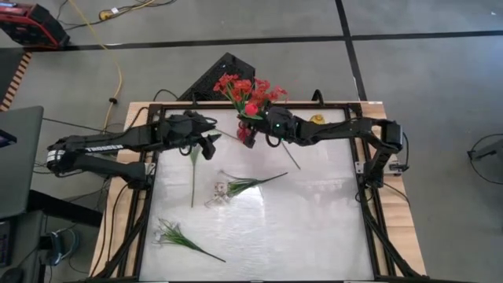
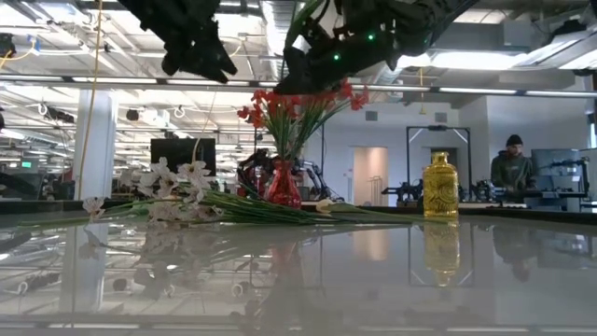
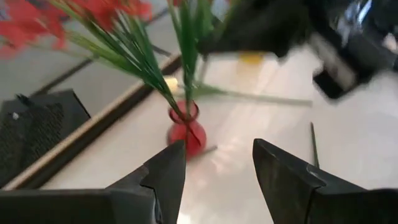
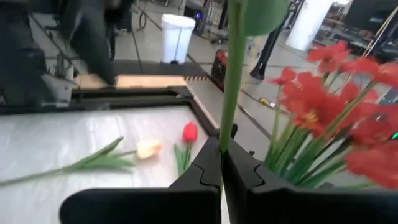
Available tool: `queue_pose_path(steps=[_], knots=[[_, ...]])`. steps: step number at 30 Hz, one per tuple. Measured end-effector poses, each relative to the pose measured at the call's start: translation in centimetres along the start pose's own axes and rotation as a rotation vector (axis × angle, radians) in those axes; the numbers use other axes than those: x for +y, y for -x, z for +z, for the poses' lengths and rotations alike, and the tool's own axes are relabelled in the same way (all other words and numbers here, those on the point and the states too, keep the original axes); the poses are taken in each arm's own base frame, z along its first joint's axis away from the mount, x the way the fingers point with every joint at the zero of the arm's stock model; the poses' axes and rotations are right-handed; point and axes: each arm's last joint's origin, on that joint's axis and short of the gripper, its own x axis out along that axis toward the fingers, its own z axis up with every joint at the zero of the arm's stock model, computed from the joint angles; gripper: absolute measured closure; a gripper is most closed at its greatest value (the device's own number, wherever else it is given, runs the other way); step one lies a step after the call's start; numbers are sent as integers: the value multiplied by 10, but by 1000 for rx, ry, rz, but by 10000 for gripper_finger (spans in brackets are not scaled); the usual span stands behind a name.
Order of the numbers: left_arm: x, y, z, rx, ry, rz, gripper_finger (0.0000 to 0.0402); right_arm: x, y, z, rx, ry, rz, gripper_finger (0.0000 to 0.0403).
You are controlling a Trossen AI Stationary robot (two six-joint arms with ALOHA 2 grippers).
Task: Sort flowers into vase by color
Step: Put the bottom pink flower into the red vase, then put the pink flower into the red vase
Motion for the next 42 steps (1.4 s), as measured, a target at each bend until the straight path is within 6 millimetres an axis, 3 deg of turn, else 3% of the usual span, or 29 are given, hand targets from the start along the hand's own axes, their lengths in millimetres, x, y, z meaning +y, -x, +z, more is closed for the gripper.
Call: queue_pose_path(steps=[9, 16, 26, 32, 42], knots=[[-8, -28, -10, 94, -25, -30, 225, -15, -3, -7, 52, -65, -33, 377], [-8, -29, -9, 80, -52, -28, 225, -15, -3, -8, 59, -66, -29, 377], [-8, -29, -9, 81, -42, -25, 225, -5, -23, -39, 121, -104, -2, 372], [-8, -29, -10, 88, -42, -30, 225, -5, -20, -42, 188, -90, 11, 327], [-8, -29, -11, 96, -122, -25, 225, -23, -12, -46, 531, -173, 167, 222]])
